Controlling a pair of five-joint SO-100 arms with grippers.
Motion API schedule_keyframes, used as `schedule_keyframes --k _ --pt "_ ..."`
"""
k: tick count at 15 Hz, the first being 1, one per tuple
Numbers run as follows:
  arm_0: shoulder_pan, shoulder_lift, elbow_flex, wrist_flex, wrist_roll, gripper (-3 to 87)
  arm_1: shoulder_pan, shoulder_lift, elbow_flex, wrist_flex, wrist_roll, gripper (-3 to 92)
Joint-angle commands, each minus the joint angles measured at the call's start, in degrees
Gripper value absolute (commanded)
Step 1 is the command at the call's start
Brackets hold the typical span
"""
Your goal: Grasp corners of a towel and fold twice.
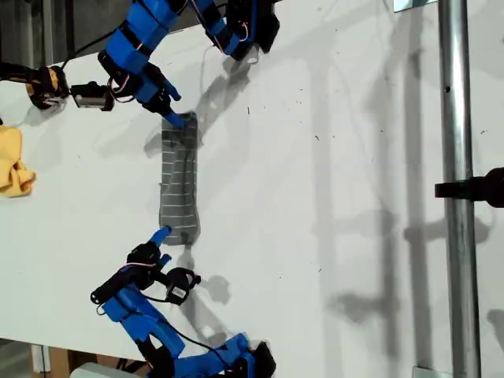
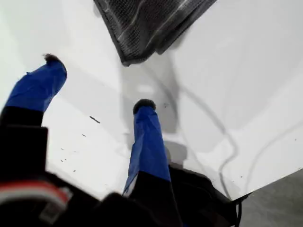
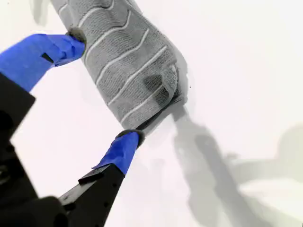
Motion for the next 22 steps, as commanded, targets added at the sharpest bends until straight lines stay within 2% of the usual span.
schedule_keyframes --k 1,3,6,8,9,12,14,16,18,22 --pt "-0.26 15.21 6.68 0.0 -2.81 33.9 3.96 15.21 1.76 3.08 2.55 31.6" --pt "1.49 28.56 20.83 -4.31 -5.45 34.1 3.96 25.84 8.0 2.11 8.7 31.5" --pt "7.03 55.2 49.13 -15.91 -10.72 31.3 0.88 36.04 19.51 -2.2 17.75 31.0" --pt "10.9 73.74 68.73 -22.68 -14.15 16.9 -1.93 43.15 25.93 -4.83 21.53 29.9" --pt "11.69 80.86 76.73 -23.82 -16.79 8.8 -3.25 45.97 29.27 -5.71 23.99 29.7" --pt "16.0 105.91 96.94 -28.13 -21.09 -1.2 -8.44 51.15 37.88 -8.88 30.41 29.1" --pt "16.44 129.73 106.96 -23.91 -21.09 -2.3 -9.58 54.4 41.48 -8.44 32.26 30.6" --pt "17.23 129.55 110.48 -25.75 -22.76 -0.9 -7.56 52.29 41.57 -9.76 31.38 35.1" --pt "19.78 129.55 113.91 -27.86 -23.82 1.6 -2.64 45.7 39.73 -13.1 26.37 37.2" --pt "21.97 129.55 116.37 -28.83 -24.79 1.8 7.82 24.96 34.63 -25.58 9.58 39.7"
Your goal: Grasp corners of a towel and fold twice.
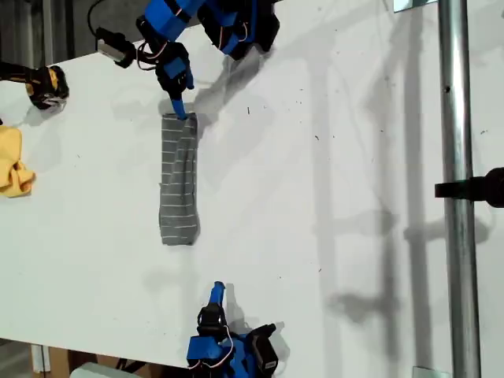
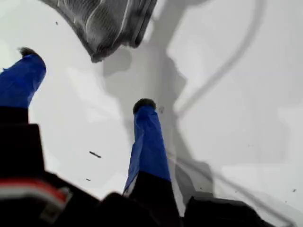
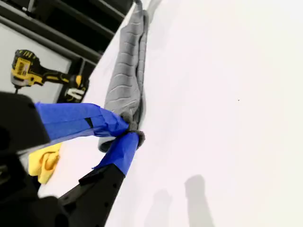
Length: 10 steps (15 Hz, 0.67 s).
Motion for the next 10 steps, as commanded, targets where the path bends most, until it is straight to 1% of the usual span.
schedule_keyframes --k 1,3,7,9,10 --pt "1.05 0.35 -0.44 -0.97 -0.62 1.8 5.27 -10.37 -6.06 -6.42 -8.79 39.9" --pt "0.97 0.35 -0.35 -0.53 -0.62 1.8 6.5 -16.87 -9.05 -10.55 -12.22 40.0" --pt "0.88 0.35 0.0 -0.35 -0.7 1.8 3.87 -32.43 -17.14 -17.84 -12.66 40.1" --pt "0.79 0.35 0.09 0.44 -0.97 1.8 1.32 -42.98 -23.55 -18.81 -11.6 40.0" --pt "0.79 0.35 0.18 0.7 -1.05 1.8 1.05 -49.13 -29.0 -15.73 -10.99 40.3"
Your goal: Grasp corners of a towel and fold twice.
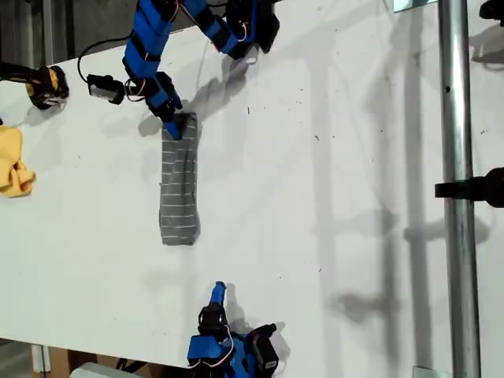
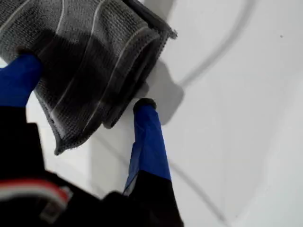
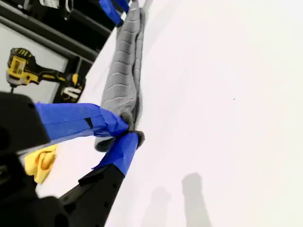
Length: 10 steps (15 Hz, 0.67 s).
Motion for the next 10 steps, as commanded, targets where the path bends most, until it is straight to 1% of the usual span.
schedule_keyframes --k 1,3,6,8,10 --pt "0.44 0.35 -0.09 0.44 -0.62 1.9 -1.05 -8.7 -12.39 4.04 0.79 40.4" --pt "0.44 0.35 -0.09 0.53 -0.7 1.9 -2.02 -13.71 -18.02 7.21 1.76 40.6" --pt "0.35 0.35 0.0 0.53 -0.7 1.9 -5.45 -16.61 -22.41 7.73 2.55 37.9" --pt "0.44 0.35 -0.09 0.53 -0.7 1.8 -8.09 -17.05 -25.05 7.73 3.16 33.6" --pt "0.53 0.35 -0.18 0.53 -0.79 1.6 -9.76 -17.05 -27.33 7.73 3.08 24.7"
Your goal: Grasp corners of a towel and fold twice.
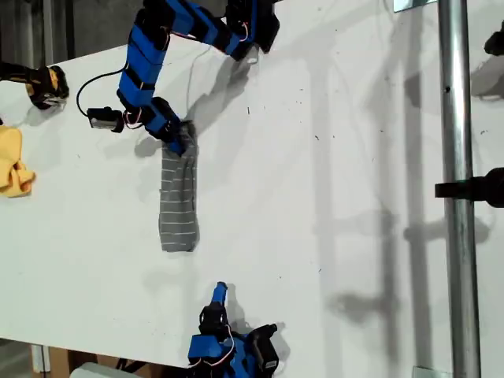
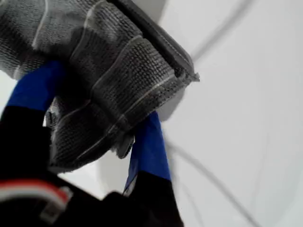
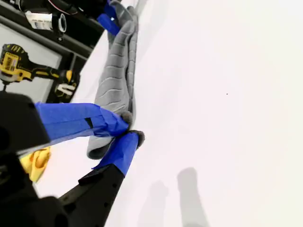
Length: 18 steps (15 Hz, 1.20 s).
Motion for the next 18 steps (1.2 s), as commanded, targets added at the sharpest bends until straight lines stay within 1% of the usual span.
schedule_keyframes --k 1,3,5,7,9,11,12,13,15,17,18 --pt "0.53 0.35 -0.79 0.0 -0.62 1.5 -1.76 1.05 -4.66 0.09 1.32 7.2" --pt "0.7 0.35 -0.88 0.0 -0.62 1.4 -2.2 2.9 -4.39 0.44 1.67 -0.1" --pt "0.7 0.35 -0.88 0.0 -0.62 1.4 -0.97 7.56 -0.44 2.11 1.85 -0.1" --pt "0.7 0.35 -0.88 0.0 -0.53 1.4 1.32 18.9 8.7 5.36 2.81 -0.1" --pt "0.26 0.35 -0.79 -0.09 -0.18 1.4 3.96 34.63 17.4 11.87 3.6 -0.1" --pt "-0.18 0.35 -0.88 -0.44 0.18 1.4 6.68 48.52 22.5 20.57 5.36 -0.1" --pt "-0.35 0.35 -0.88 -0.97 0.53 1.4 7.21 53.09 24.79 23.29 7.03 -0.1" --pt "-0.35 0.35 -0.88 -1.23 0.7 1.3 7.12 56.6 27.86 24.17 9.58 -0.1" --pt "0.18 0.35 -0.97 -1.14 0.53 1.2 2.29 58.27 32.17 22.41 19.16 -0.2" --pt "1.14 0.35 -0.7 -1.05 -0.18 1.2 -2.46 57.3 35.77 13.71 21.45 -0.2" --pt "1.32 0.35 -0.62 -1.14 -0.18 1.2 -4.57 55.81 32.61 11.95 21.18 -0.2"
